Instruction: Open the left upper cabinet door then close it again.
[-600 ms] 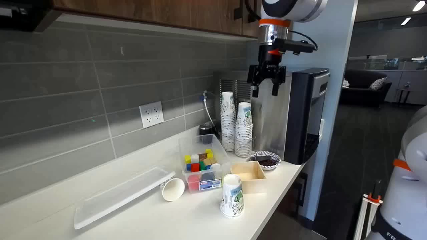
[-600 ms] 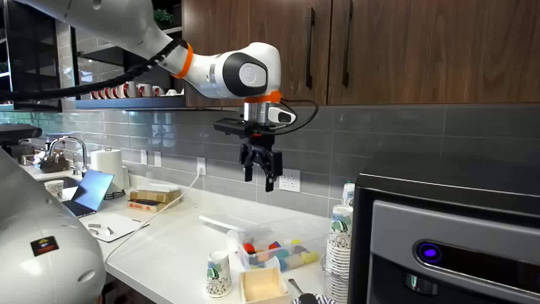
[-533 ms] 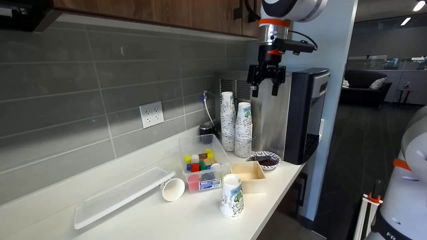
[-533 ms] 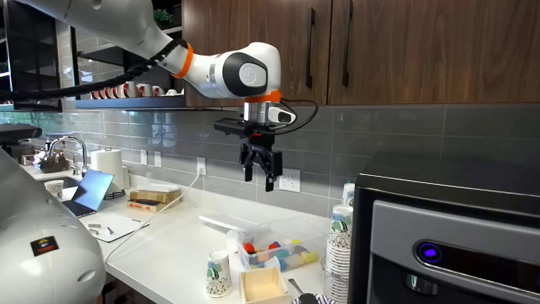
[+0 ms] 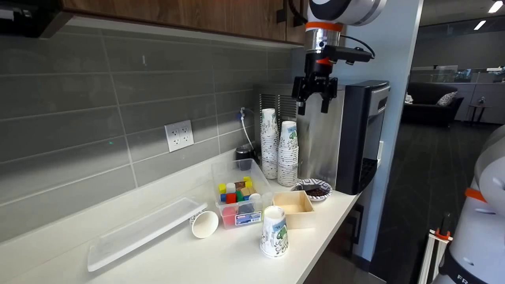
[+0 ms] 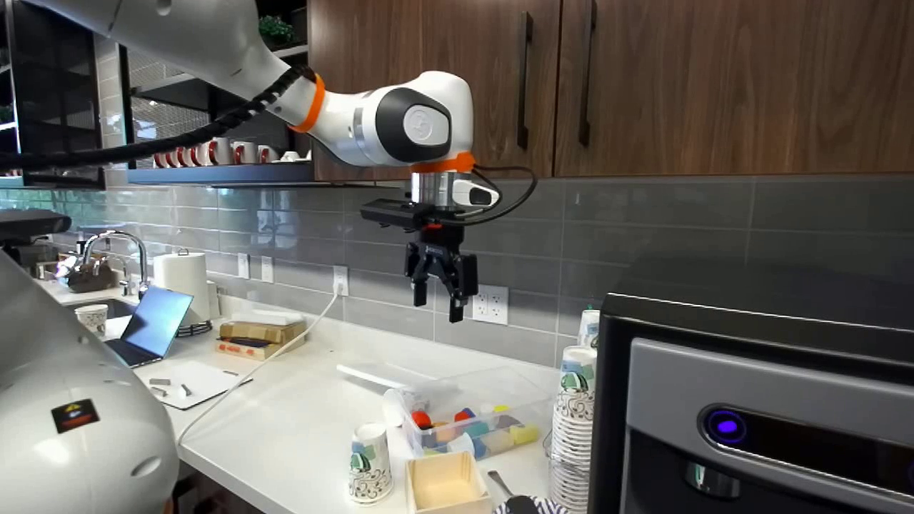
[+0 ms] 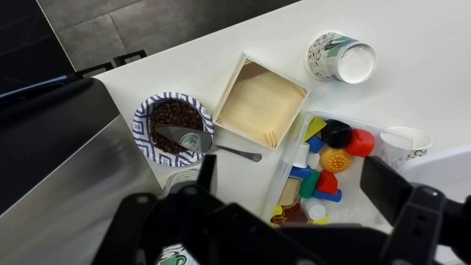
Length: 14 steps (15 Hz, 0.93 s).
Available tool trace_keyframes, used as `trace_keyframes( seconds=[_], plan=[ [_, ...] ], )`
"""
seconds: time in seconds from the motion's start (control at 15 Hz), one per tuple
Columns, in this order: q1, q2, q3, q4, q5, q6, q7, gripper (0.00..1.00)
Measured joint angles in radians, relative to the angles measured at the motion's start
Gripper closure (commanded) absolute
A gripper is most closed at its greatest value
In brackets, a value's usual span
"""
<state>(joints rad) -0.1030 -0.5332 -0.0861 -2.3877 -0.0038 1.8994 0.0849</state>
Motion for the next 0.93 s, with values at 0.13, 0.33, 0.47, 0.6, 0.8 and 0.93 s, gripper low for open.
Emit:
trace_keyframes(
  seconds=[0.13, 0.33, 0.47, 0.6, 0.8, 0.93],
  plan=[
    [-0.001, -0.006, 0.030, 0.011, -0.032, 0.001, 0.017, 0.00],
    [-0.001, -0.035, 0.103, 0.041, -0.114, 0.001, 0.072, 0.00],
    [-0.001, -0.065, 0.152, 0.065, -0.182, 0.001, 0.121, 0.00],
    [-0.002, -0.099, 0.193, 0.088, -0.251, 0.001, 0.168, 0.00],
    [-0.003, -0.148, 0.240, 0.124, -0.351, 0.006, 0.222, 0.00],
    [-0.006, -0.176, 0.258, 0.145, -0.407, 0.025, 0.249, 0.00]
  ],
)
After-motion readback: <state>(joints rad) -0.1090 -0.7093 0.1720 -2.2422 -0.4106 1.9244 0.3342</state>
